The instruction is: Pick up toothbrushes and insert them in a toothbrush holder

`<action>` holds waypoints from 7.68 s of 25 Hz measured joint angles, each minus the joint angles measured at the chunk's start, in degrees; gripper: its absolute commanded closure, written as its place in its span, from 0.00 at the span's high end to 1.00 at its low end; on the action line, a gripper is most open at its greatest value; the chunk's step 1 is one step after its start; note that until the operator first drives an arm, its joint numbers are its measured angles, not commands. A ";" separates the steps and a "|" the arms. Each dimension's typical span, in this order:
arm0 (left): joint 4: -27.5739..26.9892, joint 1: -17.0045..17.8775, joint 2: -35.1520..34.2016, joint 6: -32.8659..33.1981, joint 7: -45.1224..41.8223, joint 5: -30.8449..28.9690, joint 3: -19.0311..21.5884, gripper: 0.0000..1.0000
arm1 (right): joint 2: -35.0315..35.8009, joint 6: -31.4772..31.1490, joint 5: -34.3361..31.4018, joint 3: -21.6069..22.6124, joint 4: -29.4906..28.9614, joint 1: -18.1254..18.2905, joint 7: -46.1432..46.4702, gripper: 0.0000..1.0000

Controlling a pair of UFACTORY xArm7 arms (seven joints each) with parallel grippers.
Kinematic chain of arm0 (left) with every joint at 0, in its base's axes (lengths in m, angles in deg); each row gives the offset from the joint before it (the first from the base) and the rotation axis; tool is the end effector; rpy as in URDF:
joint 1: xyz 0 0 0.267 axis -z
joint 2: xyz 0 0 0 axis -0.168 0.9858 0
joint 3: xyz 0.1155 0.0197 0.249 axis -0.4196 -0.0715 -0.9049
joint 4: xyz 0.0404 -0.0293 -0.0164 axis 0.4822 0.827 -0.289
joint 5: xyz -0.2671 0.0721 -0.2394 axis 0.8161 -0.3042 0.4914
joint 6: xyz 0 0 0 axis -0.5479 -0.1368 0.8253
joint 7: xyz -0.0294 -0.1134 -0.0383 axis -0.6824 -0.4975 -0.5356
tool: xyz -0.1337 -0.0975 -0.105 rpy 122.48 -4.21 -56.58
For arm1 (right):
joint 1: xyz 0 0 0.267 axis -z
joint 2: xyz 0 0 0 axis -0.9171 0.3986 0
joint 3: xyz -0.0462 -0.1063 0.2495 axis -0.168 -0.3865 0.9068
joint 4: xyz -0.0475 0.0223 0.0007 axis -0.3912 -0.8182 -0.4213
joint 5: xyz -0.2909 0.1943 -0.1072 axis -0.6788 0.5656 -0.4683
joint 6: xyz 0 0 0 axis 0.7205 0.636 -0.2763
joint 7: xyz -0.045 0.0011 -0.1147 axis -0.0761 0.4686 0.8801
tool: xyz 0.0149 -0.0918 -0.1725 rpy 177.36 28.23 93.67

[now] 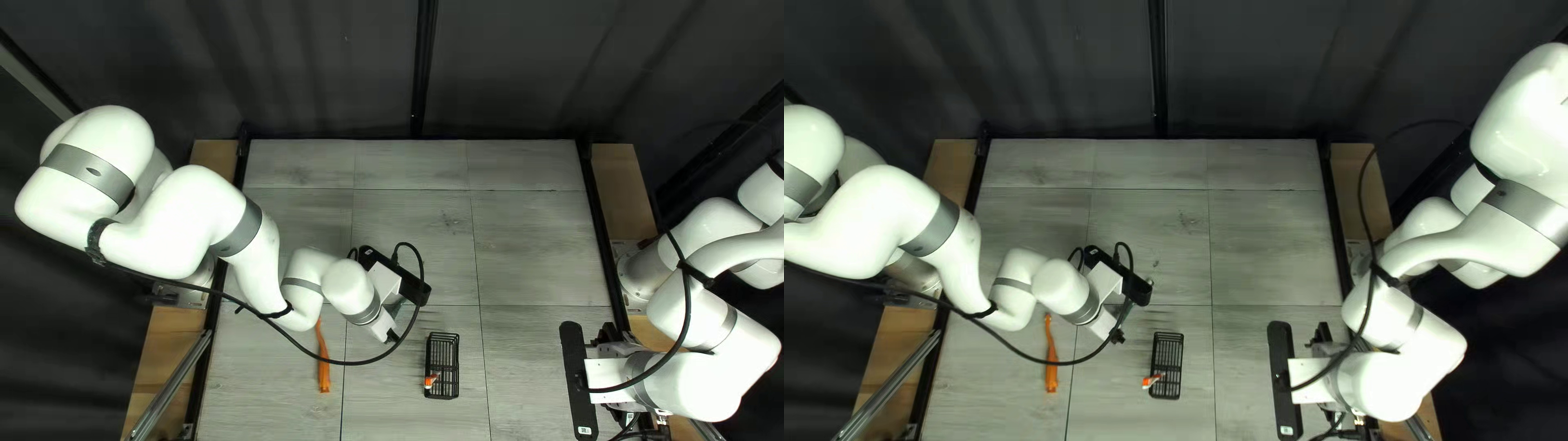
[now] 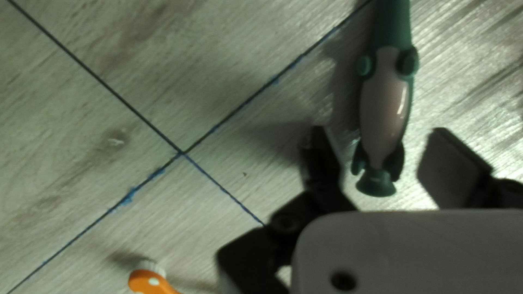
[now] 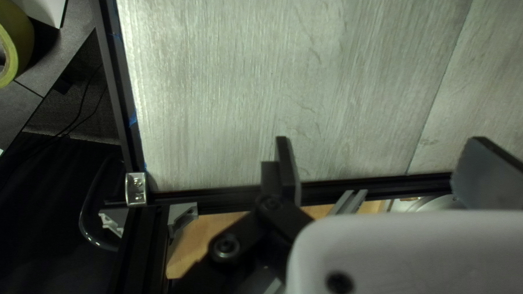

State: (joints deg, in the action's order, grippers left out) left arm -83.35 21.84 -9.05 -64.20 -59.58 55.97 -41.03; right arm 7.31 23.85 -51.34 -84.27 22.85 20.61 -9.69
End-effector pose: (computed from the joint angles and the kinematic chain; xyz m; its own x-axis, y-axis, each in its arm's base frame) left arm 0.4747 -0.1200 -0.0391 0.5443 0.8380 0.0375 0.8195 -0.5408 0.1894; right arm 0.2328 0.2405 0.0909 0.9992 0.0308 -0.0242 0.0343 -0.9863 0.1615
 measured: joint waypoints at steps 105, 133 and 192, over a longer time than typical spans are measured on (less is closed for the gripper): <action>2.58 16.13 -12.59 -21.42 -35.56 -85.95 -1.66 0.00 | 5.15 17.48 -48.01 15.55 -3.49 25.33 -37.28 1.00; 1.77 15.22 -9.71 -19.34 -32.29 -91.05 -2.61 0.00 | 11.21 29.20 -60.93 10.57 -6.30 30.59 -36.33 1.00; 1.69 15.30 -9.73 -19.62 -32.21 -91.05 -2.54 1.00 | 5.22 34.71 -53.54 6.79 -2.19 29.28 -31.47 0.02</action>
State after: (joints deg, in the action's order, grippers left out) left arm -81.66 37.14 -18.78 -83.81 -91.79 -35.08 -43.58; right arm 12.54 58.56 -104.88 -77.48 20.66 49.90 -41.16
